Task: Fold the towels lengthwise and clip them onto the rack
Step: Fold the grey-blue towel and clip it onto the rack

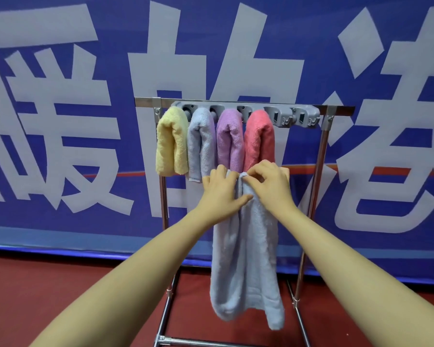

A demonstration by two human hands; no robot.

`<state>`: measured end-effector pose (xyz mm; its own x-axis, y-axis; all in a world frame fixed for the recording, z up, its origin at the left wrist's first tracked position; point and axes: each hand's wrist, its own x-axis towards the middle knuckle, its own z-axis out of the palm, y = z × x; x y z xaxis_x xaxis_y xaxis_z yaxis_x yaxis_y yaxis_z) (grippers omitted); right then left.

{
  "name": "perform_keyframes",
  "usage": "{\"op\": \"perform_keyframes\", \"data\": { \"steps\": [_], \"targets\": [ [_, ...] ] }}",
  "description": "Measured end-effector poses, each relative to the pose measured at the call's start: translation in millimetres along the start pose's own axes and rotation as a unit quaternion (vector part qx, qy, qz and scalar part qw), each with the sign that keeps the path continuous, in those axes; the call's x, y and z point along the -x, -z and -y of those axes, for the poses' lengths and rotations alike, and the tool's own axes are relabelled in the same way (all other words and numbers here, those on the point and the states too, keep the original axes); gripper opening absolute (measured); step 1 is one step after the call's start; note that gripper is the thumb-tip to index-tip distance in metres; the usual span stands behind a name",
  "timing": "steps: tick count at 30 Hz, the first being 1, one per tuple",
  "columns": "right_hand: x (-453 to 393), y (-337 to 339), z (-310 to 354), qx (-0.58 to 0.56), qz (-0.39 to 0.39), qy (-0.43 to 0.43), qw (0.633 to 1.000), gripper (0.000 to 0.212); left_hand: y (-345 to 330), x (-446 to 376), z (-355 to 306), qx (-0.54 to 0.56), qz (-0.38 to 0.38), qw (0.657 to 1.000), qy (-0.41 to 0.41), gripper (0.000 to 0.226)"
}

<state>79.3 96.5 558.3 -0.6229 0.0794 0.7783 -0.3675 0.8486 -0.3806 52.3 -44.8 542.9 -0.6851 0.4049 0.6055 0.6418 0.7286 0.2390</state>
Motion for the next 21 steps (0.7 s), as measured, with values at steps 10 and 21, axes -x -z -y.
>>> {"op": "perform_keyframes", "data": {
  "steps": [10,21],
  "targets": [
    [18.1,3.6,-12.5,-0.041,0.051,0.018,0.998,0.010,-7.6,-3.1,-7.1,-0.086,-0.124,0.988,-0.021,0.015],
    [47.6,-14.7,-21.5,-0.027,0.149,-0.200,0.968,0.055,11.2,-15.7,7.3,-0.060,-0.163,0.982,0.074,0.032]
  ]
}}
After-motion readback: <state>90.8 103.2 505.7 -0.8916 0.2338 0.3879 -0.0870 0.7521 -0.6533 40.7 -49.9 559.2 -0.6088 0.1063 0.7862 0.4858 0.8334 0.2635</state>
